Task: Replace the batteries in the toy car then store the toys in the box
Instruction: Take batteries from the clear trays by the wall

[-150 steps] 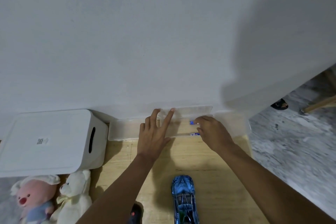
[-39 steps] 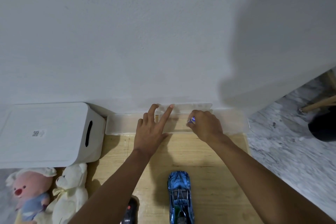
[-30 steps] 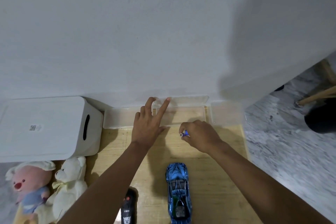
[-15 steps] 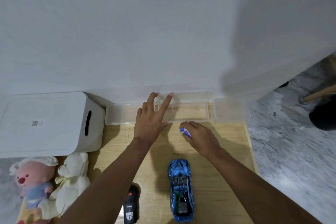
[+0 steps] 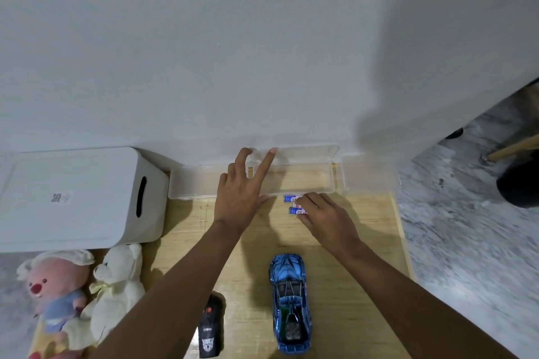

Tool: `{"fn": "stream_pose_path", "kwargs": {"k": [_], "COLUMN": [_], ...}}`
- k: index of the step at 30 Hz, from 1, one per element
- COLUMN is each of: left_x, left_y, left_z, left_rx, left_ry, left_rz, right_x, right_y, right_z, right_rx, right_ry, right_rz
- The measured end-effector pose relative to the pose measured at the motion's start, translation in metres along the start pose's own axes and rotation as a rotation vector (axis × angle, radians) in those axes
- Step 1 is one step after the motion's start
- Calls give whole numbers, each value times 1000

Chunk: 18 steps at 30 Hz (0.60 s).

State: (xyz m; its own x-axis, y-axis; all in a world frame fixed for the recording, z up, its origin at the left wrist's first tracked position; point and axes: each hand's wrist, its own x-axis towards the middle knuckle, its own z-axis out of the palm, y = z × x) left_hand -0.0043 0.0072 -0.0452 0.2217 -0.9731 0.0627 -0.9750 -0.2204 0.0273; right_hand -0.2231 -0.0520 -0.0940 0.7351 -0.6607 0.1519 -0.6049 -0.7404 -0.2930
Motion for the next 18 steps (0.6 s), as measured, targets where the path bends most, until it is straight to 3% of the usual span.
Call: {"fn": "stream_pose_path", "kwargs": {"k": [5, 8, 14, 18], "left_x": [0, 0, -3, -12], "left_y": [0, 0, 1, 5], "left_z": [-1, 0, 0, 3], "left_rx": [-18, -38, -25, 17], "left_ry": [13, 19, 20, 45], "left_rz": [0, -3, 2, 4], "right_x": [5, 25, 47, 41], "right_y": [2, 9, 25, 21], "right_z": [-18, -44, -60, -57], "right_rx": [-46, -44, -167, -124], "right_ry": [159, 291, 283, 348], "right_rz": [9, 160, 146, 167]}}
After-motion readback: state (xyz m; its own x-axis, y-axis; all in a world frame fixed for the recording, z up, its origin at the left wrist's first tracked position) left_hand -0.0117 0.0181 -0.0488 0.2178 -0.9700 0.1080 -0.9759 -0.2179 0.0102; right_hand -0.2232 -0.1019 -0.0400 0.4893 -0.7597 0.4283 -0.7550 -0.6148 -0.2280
